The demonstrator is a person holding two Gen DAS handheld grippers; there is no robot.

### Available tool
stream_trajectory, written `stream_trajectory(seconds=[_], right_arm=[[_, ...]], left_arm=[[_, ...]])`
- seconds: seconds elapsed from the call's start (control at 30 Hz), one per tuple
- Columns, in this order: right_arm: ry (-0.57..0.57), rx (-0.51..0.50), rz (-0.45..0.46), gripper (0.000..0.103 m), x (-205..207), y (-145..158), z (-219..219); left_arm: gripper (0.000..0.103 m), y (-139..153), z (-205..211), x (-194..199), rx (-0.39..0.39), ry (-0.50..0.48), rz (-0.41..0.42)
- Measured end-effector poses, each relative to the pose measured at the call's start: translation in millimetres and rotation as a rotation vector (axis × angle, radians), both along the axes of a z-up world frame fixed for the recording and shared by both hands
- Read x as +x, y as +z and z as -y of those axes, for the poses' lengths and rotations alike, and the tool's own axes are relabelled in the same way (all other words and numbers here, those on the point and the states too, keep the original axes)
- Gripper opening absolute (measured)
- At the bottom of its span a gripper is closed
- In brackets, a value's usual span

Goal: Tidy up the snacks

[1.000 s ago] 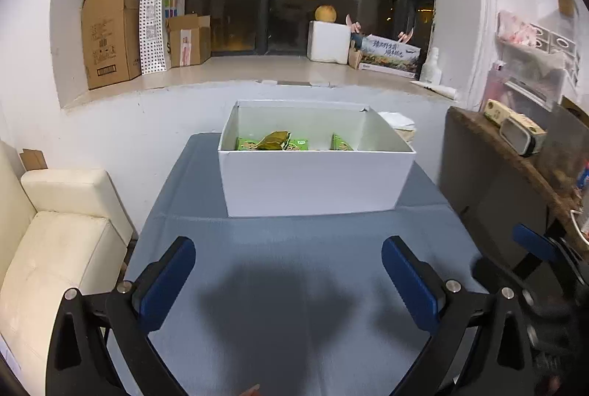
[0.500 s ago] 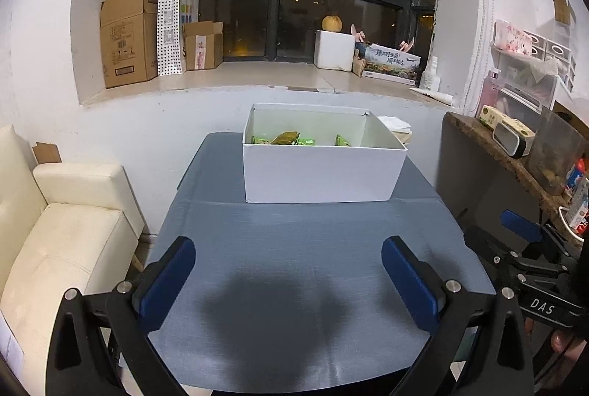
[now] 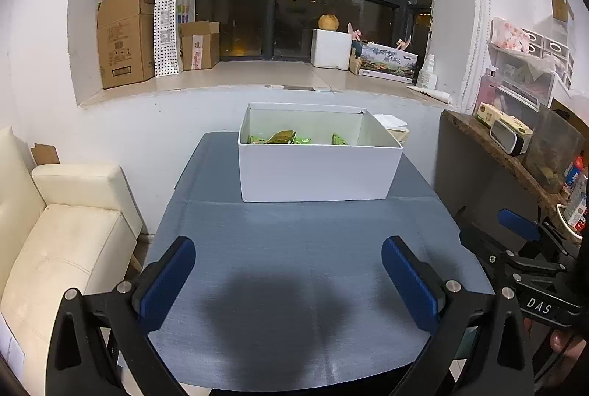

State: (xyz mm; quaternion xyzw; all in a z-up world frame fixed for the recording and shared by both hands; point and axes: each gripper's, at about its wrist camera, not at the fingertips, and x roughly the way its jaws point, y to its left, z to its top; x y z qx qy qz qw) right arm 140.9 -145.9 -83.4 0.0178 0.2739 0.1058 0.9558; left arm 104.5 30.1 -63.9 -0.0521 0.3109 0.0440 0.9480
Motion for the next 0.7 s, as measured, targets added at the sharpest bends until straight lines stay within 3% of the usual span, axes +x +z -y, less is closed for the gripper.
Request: stream_trajectory(seconds=[0.7], right_arm=[[0.013, -0.012, 0.015, 0.095, -6.0, 7.8, 0.5]], left_arm=[[0.103, 1.9, 6.7, -5.0, 0.007, -0.007, 0.000]])
